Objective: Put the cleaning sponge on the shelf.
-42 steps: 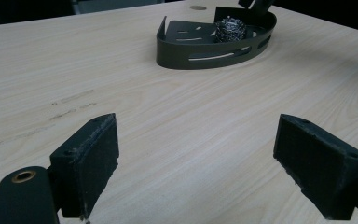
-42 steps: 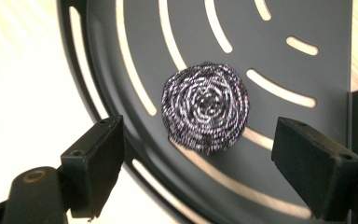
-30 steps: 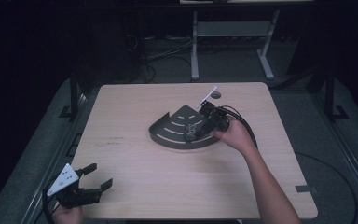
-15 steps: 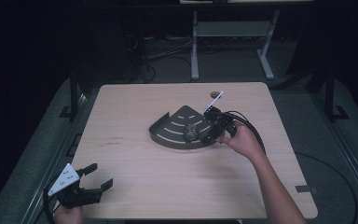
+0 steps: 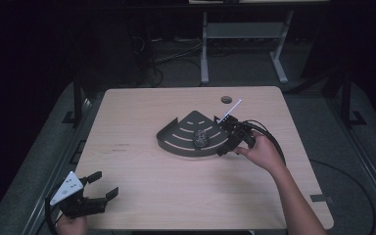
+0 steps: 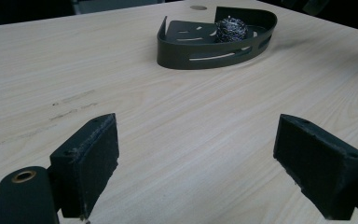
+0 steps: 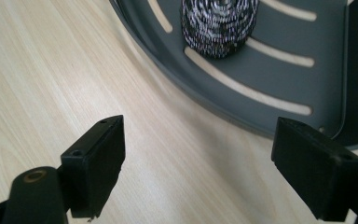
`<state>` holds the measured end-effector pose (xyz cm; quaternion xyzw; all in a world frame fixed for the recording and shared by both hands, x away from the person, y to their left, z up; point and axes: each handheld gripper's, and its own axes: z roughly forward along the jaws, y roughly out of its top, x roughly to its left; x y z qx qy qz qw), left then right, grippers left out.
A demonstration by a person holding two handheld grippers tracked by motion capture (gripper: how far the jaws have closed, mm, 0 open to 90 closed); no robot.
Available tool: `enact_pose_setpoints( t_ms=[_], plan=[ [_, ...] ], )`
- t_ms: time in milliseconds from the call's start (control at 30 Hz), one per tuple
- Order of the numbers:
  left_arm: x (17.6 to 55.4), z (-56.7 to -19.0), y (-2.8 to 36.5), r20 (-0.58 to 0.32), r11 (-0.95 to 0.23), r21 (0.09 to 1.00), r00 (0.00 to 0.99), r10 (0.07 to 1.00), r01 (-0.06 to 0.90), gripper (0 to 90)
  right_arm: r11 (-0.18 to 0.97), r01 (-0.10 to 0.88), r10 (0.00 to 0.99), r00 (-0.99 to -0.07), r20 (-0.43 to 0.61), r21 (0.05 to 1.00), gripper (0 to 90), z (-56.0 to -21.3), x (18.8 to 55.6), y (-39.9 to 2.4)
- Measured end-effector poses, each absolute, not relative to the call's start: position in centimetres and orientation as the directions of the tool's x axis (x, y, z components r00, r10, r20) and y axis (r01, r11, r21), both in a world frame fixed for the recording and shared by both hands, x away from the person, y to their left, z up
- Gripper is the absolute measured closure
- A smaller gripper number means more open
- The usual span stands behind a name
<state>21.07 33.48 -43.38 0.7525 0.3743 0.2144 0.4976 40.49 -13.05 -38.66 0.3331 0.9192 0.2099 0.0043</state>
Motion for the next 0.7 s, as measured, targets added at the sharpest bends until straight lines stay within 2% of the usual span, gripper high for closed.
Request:
enact_pose_setpoints(
  t_ms=[700],
  plan=[
    [21.1,-43.4,33.5,-0.050,-0.227,0.908,0.628,0.777,0.353,13.3,0.664,0.635,0.625,-0.761,0.172,0.394,16.9,-40.8,38.2,-15.8]
  ],
)
